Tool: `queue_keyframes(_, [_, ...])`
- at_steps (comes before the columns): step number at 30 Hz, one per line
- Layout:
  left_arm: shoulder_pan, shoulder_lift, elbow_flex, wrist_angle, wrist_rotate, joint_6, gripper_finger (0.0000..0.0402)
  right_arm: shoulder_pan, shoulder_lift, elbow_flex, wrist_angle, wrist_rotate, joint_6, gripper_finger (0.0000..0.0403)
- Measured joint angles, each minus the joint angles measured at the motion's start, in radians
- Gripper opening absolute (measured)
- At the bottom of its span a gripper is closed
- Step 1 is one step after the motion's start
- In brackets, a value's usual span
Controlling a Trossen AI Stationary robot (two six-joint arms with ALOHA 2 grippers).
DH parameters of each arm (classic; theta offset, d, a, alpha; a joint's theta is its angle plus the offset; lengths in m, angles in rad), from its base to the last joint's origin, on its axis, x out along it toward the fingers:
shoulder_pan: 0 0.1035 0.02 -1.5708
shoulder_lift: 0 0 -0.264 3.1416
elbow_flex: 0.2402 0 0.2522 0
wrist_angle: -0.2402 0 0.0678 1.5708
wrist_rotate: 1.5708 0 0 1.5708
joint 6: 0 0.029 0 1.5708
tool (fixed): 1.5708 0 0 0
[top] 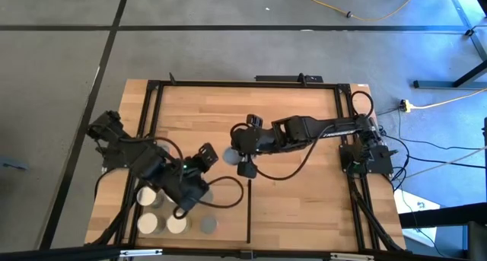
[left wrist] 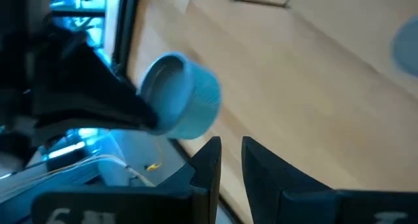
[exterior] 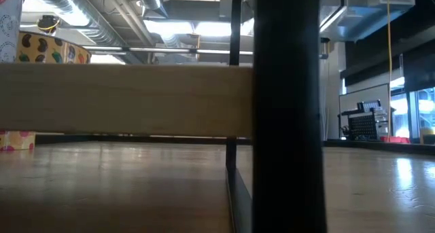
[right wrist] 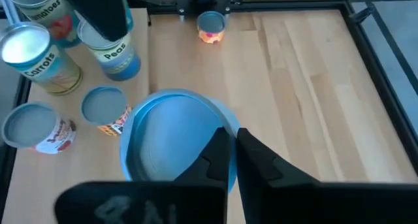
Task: Pick and place cans onto a shelf
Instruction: Put the canned tuna on the shelf
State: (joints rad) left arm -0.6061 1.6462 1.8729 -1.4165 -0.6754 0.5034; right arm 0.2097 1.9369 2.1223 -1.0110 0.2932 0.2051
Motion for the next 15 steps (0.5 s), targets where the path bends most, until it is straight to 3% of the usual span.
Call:
queue_keyframes(5, [0.017, -0.003, 0.0, 0.02, -0.011, -0.041, 0.0055, -0.004, 0.008, 0.0, 0.021, -0.003, 0.0, 0.0013])
queue_keyframes(10, [-0.016, -0.012, 0.0, 0.016, -0.01, -0.09, 0.0055, -0.004, 0.046, 0.0, 0.083, -0.135, -0.028, 0.0013])
queue_keyframes(15, [-0.045, -0.036, 0.0, -0.016, -0.007, -0.153, 0.0055, -0.004, 0.072, -0.001, 0.08, -0.16, -0.024, 0.0013])
